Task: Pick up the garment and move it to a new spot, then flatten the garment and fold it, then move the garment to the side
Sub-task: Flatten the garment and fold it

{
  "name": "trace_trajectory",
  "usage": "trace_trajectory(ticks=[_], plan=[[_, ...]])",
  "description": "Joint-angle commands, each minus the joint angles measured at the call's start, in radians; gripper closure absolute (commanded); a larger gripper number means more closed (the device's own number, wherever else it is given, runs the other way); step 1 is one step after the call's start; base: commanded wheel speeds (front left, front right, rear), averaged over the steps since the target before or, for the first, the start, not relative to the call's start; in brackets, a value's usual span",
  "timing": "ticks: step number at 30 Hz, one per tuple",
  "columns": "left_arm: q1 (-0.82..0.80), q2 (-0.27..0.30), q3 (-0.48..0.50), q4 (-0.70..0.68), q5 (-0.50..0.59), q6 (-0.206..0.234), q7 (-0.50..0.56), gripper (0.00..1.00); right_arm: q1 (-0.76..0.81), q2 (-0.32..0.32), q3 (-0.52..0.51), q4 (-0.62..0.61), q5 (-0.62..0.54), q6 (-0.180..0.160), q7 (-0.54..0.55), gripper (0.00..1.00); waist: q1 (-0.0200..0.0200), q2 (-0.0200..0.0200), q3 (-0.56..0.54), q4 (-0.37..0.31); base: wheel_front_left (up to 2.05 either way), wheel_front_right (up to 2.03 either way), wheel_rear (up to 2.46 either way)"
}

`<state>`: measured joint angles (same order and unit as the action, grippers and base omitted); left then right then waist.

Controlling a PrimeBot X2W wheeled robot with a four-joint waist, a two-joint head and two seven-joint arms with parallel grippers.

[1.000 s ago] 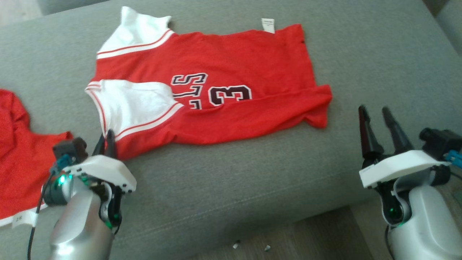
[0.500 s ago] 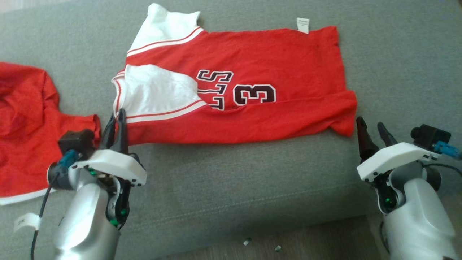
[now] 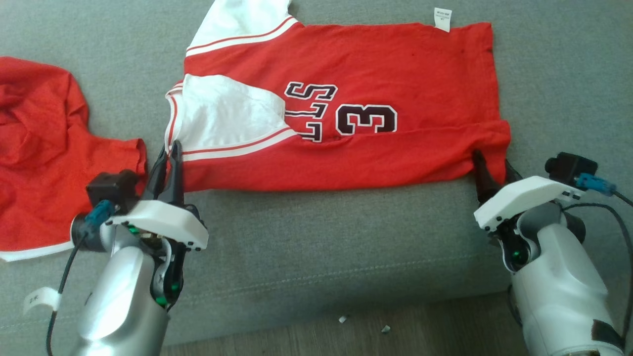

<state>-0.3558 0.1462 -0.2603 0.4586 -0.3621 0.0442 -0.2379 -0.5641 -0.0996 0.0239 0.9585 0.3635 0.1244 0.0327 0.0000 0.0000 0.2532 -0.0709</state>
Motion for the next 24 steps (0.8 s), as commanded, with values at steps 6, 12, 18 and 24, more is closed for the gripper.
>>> trace_trajectory(ticks=[6, 12, 18, 24], plan=[[-0.033, 0.029, 0.028, -0.017, 0.003, 0.010, 0.005, 1.00, -0.032, -0.038, 0.091, 0.003, -0.023, 0.006, -0.041, 1.00, 0.0000, 0.0000, -0.017, -0.006, 0.00, 0.00, 0.00], [-0.014, 0.032, 0.026, 0.004, -0.009, 0.010, 0.008, 1.00, -0.020, -0.109, 0.141, -0.002, 0.000, 0.006, -0.022, 1.00, 0.0000, 0.0000, -0.048, -0.018, 0.00, 0.00, 0.00], [0.016, 0.033, 0.009, 0.024, -0.024, -0.006, 0.041, 1.00, 0.009, -0.197, 0.197, -0.034, 0.057, 0.006, 0.064, 1.00, 0.0000, 0.0000, -0.082, -0.027, 0.00, 0.00, 0.00], [0.072, 0.033, -0.022, 0.027, -0.032, -0.016, 0.102, 1.00, 0.059, -0.268, 0.229, -0.071, 0.109, 0.006, 0.156, 1.00, 0.0000, 0.0000, -0.119, -0.029, 0.00, 0.00, 0.00]])
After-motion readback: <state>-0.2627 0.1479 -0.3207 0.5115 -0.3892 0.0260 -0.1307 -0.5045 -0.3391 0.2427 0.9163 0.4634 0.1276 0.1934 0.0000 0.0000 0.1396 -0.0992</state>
